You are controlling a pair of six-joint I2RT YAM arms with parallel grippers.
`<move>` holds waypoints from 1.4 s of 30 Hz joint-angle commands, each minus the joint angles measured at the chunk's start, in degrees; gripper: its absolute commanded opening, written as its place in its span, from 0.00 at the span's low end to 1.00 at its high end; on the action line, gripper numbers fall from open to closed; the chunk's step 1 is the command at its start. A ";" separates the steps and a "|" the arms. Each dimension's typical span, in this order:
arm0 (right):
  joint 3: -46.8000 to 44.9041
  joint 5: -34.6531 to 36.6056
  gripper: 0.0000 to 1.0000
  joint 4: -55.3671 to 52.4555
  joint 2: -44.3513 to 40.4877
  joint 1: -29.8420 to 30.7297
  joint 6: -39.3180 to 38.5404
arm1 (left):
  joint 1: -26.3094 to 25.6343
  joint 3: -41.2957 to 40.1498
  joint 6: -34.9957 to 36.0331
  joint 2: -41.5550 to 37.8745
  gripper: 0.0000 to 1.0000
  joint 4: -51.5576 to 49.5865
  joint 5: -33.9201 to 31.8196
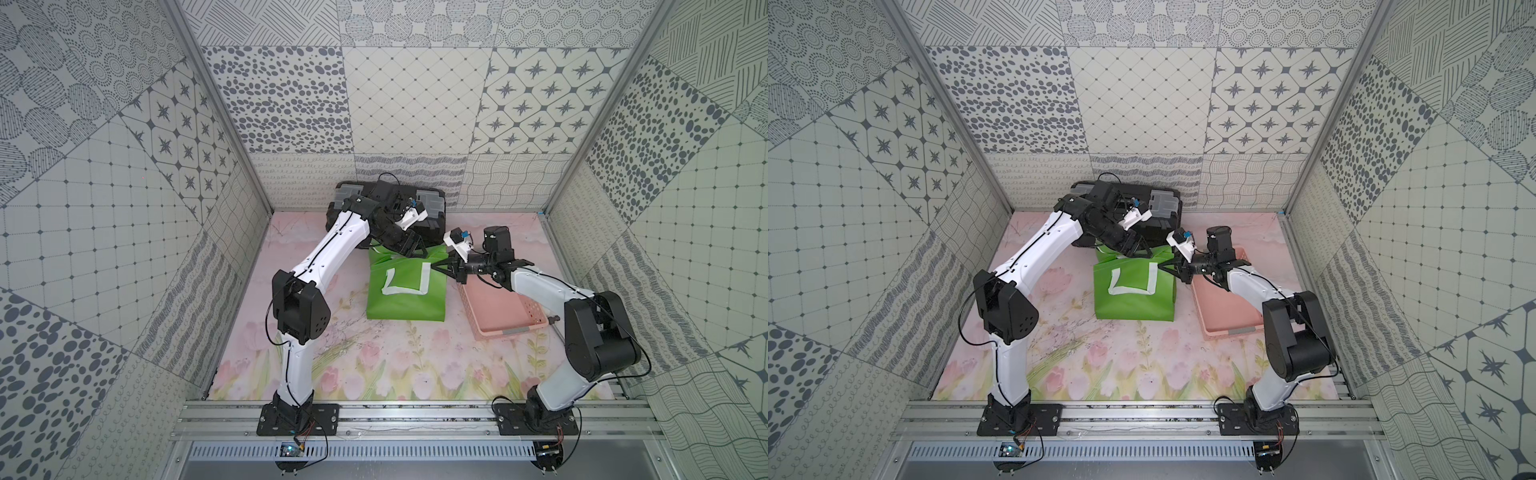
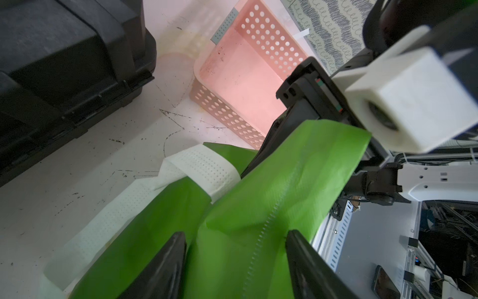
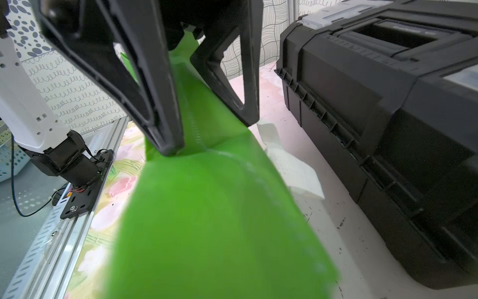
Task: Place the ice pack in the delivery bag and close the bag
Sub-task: Seal the delivery bag at the center of the board.
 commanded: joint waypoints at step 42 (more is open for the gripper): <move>7.66 -2.76 0.32 -10.33 2.43 -0.87 7.65 | -1.61 0.65 5.58 -2.00 0.67 -2.25 -9.49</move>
